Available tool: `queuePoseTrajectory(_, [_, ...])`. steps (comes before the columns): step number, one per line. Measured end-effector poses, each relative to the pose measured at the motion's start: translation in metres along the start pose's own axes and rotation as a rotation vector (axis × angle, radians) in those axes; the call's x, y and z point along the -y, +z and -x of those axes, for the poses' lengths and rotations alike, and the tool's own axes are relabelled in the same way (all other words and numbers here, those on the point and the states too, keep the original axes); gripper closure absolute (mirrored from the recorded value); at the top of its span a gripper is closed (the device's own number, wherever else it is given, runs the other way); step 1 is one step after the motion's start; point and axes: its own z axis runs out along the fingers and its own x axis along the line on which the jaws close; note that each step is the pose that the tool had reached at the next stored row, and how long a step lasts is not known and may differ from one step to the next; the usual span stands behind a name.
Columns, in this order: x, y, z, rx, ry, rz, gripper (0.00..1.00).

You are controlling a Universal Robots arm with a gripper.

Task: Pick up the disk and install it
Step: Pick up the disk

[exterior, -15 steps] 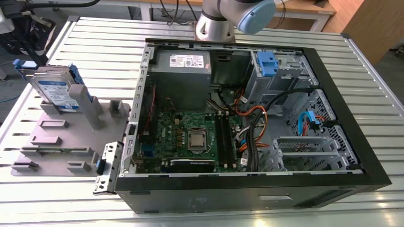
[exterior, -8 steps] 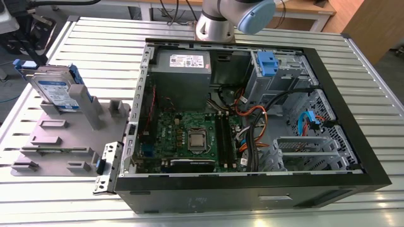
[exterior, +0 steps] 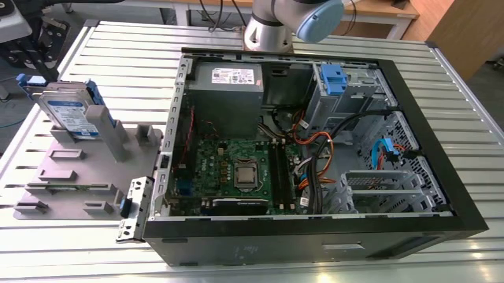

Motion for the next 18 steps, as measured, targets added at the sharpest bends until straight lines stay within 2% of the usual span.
queuePoseTrajectory(12, [0.0000, 0.0000, 0.0000, -0.0001, -0.004, 0.0001, 0.89])
queuePoseTrajectory(18, [0.0000, 0.0000, 0.0000, -0.0019, -0.045, 0.0011, 0.89])
